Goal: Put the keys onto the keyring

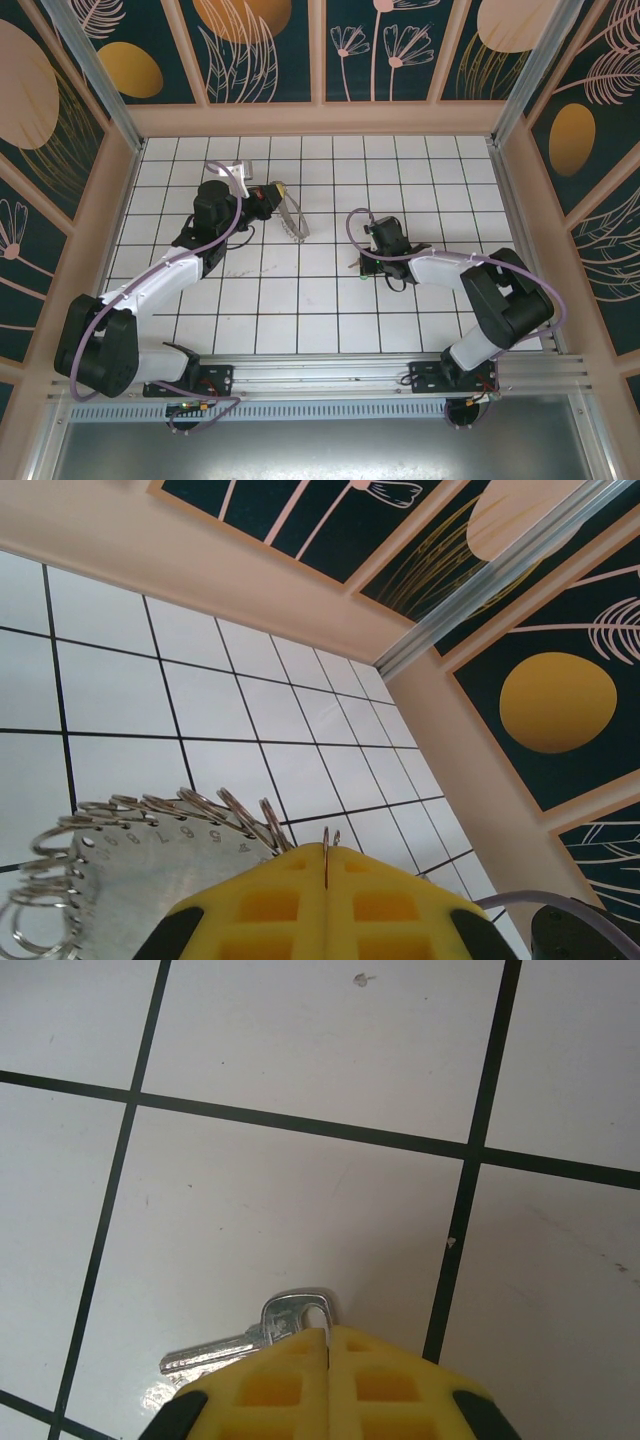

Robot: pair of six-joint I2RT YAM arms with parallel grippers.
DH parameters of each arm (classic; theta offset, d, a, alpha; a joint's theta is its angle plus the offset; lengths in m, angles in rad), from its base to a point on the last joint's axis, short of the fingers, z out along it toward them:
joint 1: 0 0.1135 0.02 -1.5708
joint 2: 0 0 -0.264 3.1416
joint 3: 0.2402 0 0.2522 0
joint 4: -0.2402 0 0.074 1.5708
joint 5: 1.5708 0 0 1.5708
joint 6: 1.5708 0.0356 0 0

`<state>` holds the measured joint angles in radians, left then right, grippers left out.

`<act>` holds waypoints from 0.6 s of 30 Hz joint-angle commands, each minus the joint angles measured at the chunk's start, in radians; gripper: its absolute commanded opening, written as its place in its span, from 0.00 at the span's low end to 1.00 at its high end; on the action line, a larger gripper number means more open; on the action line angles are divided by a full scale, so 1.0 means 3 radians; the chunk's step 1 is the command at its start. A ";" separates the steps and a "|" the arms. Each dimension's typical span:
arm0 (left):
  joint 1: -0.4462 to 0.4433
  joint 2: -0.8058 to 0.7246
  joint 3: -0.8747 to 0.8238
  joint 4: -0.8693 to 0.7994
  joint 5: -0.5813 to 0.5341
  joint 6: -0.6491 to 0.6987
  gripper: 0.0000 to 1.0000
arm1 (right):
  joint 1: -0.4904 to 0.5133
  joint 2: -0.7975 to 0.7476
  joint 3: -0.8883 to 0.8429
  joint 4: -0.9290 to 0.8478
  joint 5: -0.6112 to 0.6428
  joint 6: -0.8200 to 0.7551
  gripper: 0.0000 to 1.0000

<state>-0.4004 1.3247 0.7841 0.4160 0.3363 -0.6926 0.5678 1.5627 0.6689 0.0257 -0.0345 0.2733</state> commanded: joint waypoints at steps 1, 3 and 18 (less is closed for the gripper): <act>-0.0023 0.0009 0.0040 0.0229 0.0079 0.0050 0.00 | -0.0052 -0.0143 0.0081 -0.0026 -0.0097 -0.0037 0.00; -0.0026 0.0007 0.0050 0.0220 0.0100 0.0061 0.00 | -0.0049 -0.0311 0.0081 -0.0039 -0.0196 -0.0038 0.00; -0.0031 0.0013 0.0211 0.0281 0.0574 0.0195 0.00 | -0.0770 -0.1490 -0.0003 0.0659 -0.1895 0.0058 0.00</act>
<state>-0.4007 1.3251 0.8028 0.4183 0.4465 -0.6594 0.3664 1.1568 0.6735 0.1062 -0.4225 0.2722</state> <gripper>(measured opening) 0.045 0.049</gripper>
